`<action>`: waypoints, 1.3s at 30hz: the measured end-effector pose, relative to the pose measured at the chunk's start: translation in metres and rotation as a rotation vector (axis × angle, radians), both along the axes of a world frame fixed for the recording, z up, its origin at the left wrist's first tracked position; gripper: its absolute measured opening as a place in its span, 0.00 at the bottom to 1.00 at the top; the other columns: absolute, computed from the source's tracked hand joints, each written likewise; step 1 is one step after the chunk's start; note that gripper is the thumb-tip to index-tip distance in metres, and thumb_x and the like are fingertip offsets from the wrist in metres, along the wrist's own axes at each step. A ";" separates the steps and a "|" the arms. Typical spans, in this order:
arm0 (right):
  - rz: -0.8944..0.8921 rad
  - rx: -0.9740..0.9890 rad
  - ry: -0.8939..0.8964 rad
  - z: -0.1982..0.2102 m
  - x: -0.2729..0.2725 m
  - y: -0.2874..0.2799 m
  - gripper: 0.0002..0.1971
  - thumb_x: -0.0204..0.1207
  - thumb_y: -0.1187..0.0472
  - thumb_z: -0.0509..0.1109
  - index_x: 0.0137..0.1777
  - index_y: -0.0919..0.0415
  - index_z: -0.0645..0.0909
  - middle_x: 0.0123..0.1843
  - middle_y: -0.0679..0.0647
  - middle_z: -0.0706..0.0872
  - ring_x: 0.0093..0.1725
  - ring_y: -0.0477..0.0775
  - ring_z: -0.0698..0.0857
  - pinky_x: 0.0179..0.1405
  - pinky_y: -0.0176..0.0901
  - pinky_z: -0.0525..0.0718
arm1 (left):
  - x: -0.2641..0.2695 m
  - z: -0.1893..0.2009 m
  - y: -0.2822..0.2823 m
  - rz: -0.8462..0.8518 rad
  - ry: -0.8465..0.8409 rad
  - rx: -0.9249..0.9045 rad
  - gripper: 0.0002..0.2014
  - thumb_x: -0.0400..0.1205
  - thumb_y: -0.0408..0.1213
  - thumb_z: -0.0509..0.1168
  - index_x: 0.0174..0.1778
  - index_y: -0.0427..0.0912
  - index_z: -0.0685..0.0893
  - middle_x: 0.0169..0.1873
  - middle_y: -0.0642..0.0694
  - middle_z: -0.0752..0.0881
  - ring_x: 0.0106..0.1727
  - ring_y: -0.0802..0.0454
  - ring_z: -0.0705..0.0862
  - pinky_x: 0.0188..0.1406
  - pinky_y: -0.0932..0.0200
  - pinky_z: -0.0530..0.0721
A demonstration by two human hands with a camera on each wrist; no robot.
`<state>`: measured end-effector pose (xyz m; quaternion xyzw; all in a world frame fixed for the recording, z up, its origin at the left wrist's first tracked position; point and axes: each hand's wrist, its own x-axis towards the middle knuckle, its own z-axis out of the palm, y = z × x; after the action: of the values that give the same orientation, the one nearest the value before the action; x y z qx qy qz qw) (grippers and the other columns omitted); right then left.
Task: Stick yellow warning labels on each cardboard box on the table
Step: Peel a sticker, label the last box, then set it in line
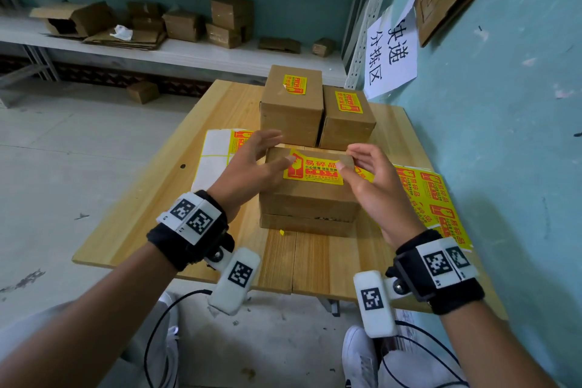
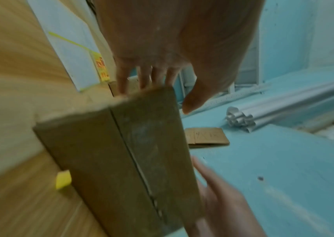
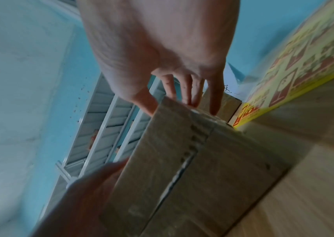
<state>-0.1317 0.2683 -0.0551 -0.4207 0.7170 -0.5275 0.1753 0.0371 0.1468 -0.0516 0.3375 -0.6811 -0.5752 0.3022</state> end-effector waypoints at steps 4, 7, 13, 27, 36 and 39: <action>-0.070 0.022 0.110 -0.003 0.014 -0.015 0.31 0.73 0.47 0.78 0.73 0.52 0.72 0.70 0.50 0.74 0.68 0.43 0.73 0.63 0.33 0.69 | -0.021 -0.003 0.011 0.154 -0.135 -0.152 0.35 0.76 0.50 0.73 0.78 0.52 0.68 0.75 0.51 0.71 0.76 0.53 0.68 0.73 0.51 0.73; -0.135 0.043 0.150 -0.005 0.020 -0.022 0.34 0.70 0.44 0.80 0.72 0.53 0.71 0.67 0.51 0.70 0.66 0.44 0.73 0.58 0.32 0.68 | -0.028 -0.008 0.012 0.238 -0.188 -0.248 0.33 0.75 0.50 0.74 0.75 0.48 0.71 0.70 0.49 0.75 0.70 0.53 0.73 0.64 0.60 0.73; -0.180 0.014 0.081 -0.010 0.018 -0.027 0.25 0.73 0.51 0.79 0.67 0.52 0.74 0.62 0.49 0.71 0.59 0.43 0.75 0.50 0.26 0.71 | -0.031 -0.014 0.008 0.313 -0.165 -0.311 0.20 0.77 0.46 0.73 0.63 0.45 0.81 0.61 0.49 0.79 0.59 0.54 0.77 0.55 0.63 0.74; -0.226 -0.006 -0.128 -0.012 0.019 -0.030 0.17 0.83 0.47 0.66 0.68 0.51 0.75 0.66 0.47 0.77 0.60 0.47 0.78 0.54 0.40 0.75 | -0.033 -0.015 0.008 0.355 -0.065 -0.155 0.14 0.79 0.49 0.71 0.57 0.49 0.84 0.58 0.51 0.81 0.59 0.53 0.80 0.59 0.54 0.81; -0.184 0.051 -0.213 -0.012 0.014 -0.029 0.13 0.86 0.52 0.63 0.66 0.55 0.77 0.47 0.44 0.82 0.43 0.41 0.79 0.38 0.38 0.78 | -0.034 -0.016 0.005 0.331 -0.082 -0.090 0.08 0.80 0.45 0.68 0.55 0.54 0.83 0.57 0.51 0.80 0.59 0.48 0.81 0.61 0.42 0.82; -0.182 0.057 -0.192 -0.011 0.014 -0.028 0.13 0.90 0.54 0.55 0.65 0.55 0.78 0.50 0.47 0.81 0.46 0.41 0.78 0.41 0.41 0.75 | -0.033 -0.015 0.006 0.349 -0.046 -0.069 0.08 0.85 0.42 0.60 0.55 0.54 0.84 0.60 0.48 0.81 0.61 0.47 0.80 0.63 0.43 0.81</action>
<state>-0.1177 0.2407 -0.0659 -0.2961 0.7468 -0.5585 0.2064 0.0046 0.1524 -0.0669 0.4533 -0.6382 -0.4824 0.3931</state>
